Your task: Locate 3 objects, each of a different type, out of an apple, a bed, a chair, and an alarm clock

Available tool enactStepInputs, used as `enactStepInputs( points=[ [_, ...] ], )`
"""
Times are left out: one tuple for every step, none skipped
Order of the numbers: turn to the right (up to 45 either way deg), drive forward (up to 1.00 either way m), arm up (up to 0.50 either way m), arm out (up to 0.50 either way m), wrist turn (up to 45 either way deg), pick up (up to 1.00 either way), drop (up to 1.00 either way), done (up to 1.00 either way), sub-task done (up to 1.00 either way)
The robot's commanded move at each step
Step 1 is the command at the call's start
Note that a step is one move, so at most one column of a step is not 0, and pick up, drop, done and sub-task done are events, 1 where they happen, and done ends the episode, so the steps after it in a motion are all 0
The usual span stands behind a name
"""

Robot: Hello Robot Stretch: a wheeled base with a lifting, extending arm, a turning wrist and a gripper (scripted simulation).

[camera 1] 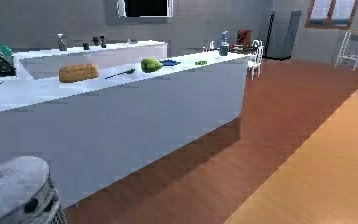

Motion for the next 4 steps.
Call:
enactStepInputs(
  points=[
    [27.0, 0.0, 0.0, 0.0, 0.0, 0.0, 0.0, 0.0, 0.0],
    [0.0, 1.0, 0.0, 0.0, 0.0, 0.0, 0.0, 0.0, 0.0],
    [0.0, 1.0, 0.0, 0.0, 0.0, 0.0, 0.0, 0.0, 0.0],
    [3.0, 0.0, 0.0, 0.0, 0.0, 0.0, 0.0, 0.0, 0.0]
  ],
)
